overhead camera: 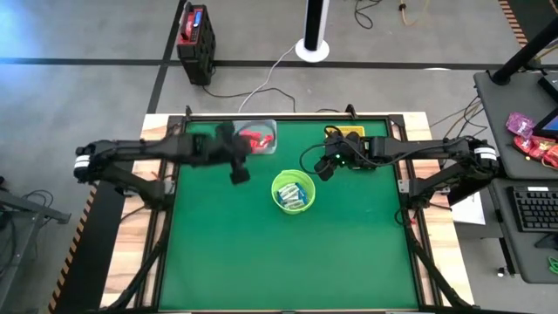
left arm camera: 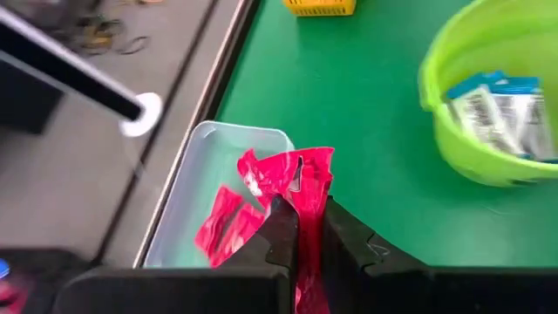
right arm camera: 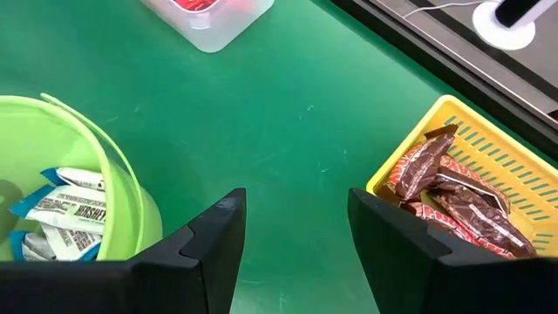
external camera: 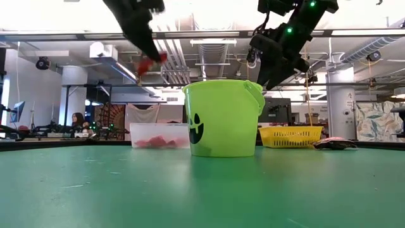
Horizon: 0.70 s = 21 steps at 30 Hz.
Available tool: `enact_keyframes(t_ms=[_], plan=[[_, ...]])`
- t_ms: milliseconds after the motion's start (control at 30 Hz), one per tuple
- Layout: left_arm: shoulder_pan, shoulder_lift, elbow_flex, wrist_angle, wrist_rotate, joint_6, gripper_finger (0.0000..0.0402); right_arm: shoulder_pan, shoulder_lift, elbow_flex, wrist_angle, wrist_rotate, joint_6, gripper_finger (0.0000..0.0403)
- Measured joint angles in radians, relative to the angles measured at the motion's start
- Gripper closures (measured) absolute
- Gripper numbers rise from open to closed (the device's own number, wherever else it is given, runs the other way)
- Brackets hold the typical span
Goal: Sort candy by brand, put in halloween buckets
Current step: Put the red chocolate into the transparent bin
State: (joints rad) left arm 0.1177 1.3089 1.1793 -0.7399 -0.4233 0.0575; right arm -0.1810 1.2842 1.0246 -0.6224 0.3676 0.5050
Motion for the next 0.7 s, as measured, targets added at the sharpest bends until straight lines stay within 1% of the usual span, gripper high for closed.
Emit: enact_keyframes(t_ms=[100, 167, 233, 300, 367, 433, 567, 633, 700], plan=[[0.199, 0.004, -0.082, 0.154, 0.212, 0.149, 0.0391, 0.0, 0.0, 0.0, 0.0, 0.0, 0.012, 0.0209], [0.316, 0.023, -0.12, 0.244, 0.331, 0.202, 0.0391, 0.0, 0.0, 0.0, 0.0, 0.0, 0.019, 0.0209], [0.423, 0.062, -0.139, 0.297, 0.414, 0.226, 0.0391, 0.0, 0.0, 0.0, 0.001, 0.0, 0.026, 0.0209], [0.498, 0.113, -0.14, 0.326, 0.467, 0.247, 0.0391, 0.0, 0.0, 0.0, 0.004, 0.0, 0.044, 0.0209], [0.544, 0.168, -0.132, 0.327, 0.503, 0.266, 0.0391, 0.0, 0.0, 0.0, 0.004, 0.0, 0.058, 0.0209], [0.565, 0.225, -0.116, 0.341, 0.517, 0.287, 0.0391, 0.0, 0.0, 0.0, 0.004, 0.001, 0.069, 0.0209], [0.577, 0.324, -0.071, 0.324, 0.516, 0.312, 0.0387, 0.0, 0.0, 0.0, 0.005, 0.001, 0.076, 0.0209], [0.576, 0.361, -0.037, 0.294, 0.511, 0.3, 0.0378, 0.0, 0.0, 0.0, 0.004, 0.001, 0.089, 0.0209], [0.576, 0.388, -0.01, 0.262, 0.476, 0.295, 0.0362, 0.0, 0.0, 0.0, 0.002, 0.0, 0.107, 0.0209]])
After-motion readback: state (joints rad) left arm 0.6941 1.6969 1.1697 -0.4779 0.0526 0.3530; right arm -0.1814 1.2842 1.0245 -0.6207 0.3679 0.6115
